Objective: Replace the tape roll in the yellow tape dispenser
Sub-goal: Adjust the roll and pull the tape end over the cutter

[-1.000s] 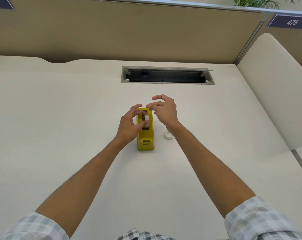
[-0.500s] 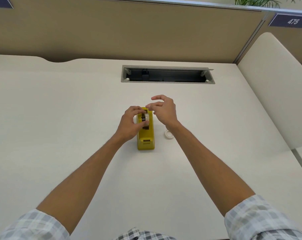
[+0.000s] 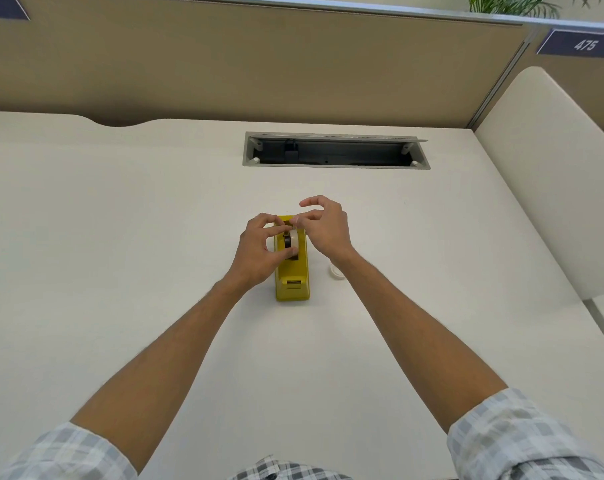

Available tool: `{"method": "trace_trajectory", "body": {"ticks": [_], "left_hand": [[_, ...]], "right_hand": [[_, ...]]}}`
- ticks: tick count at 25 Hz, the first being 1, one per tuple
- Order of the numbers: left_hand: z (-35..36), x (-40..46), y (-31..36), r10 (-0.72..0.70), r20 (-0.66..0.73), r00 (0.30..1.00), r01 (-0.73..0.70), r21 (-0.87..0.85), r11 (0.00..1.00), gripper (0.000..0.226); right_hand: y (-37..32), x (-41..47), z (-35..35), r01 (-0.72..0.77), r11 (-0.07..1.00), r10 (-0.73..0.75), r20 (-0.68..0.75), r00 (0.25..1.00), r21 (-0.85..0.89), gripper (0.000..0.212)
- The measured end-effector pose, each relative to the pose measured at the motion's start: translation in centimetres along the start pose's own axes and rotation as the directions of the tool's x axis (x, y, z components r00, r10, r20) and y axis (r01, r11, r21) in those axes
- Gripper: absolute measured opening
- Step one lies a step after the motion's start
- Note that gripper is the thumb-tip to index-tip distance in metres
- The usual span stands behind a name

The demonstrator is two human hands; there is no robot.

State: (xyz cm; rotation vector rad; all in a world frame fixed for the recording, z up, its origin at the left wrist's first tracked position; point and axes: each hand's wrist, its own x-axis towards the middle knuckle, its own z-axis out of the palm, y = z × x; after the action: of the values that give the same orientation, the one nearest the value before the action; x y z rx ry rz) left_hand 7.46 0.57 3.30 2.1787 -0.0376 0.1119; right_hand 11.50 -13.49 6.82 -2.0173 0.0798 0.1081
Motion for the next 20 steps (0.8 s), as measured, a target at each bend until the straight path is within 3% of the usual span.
{"method": "trace_trajectory", "body": {"ticks": [20], "left_hand": [[0.52,-0.59,0.22,0.021,-0.083,0.996,-0.025,-0.044,0.999,0.031]], "right_hand": [[0.72,-0.07,0.05,0.055,0.998,-0.054,0.027,0.998,-0.018,0.029]]}}
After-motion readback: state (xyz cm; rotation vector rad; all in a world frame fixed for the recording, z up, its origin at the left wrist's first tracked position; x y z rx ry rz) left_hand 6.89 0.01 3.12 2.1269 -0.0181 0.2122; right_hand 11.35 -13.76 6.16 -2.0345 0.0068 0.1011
